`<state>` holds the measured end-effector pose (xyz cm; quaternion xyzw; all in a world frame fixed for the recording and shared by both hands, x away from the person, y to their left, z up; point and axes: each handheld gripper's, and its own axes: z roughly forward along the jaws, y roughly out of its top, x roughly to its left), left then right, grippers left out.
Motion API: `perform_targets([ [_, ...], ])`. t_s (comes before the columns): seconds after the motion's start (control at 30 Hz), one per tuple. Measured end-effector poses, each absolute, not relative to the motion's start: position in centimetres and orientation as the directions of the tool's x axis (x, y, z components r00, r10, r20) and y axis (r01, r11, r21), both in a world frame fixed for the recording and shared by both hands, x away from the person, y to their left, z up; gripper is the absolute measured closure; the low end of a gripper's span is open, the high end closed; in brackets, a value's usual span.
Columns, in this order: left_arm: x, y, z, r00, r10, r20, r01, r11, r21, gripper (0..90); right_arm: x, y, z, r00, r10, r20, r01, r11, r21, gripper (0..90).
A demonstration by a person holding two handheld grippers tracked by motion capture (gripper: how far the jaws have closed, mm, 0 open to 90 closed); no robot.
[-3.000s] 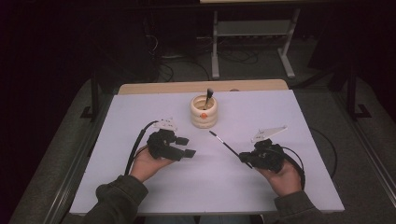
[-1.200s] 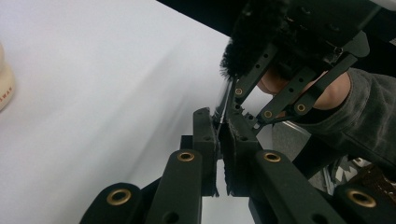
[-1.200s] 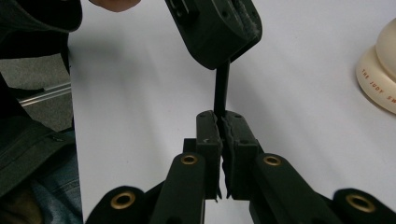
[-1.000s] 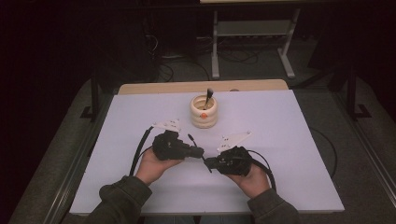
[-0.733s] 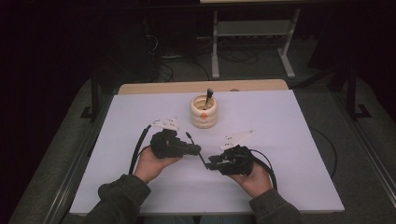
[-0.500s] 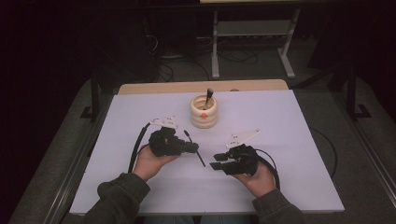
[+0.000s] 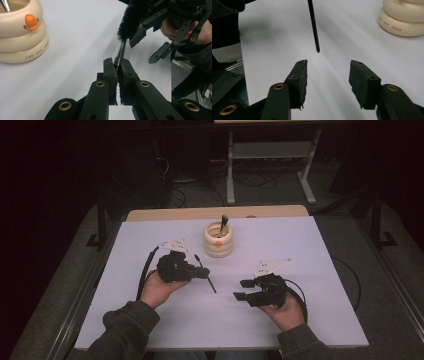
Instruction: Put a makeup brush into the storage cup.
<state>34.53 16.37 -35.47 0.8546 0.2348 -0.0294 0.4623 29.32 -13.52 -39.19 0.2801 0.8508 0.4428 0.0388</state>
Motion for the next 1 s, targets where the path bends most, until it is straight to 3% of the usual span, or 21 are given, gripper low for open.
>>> perform_targets([
  [1.0, 36.4, 16.7, -33.4, 0.88, 0.402, -0.253, 0.435, -0.468, 0.769, 85.5, 29.1, -17.6, -39.7, -0.789, 0.596, 0.15, 0.463, 0.416, 0.783, 33.5],
])
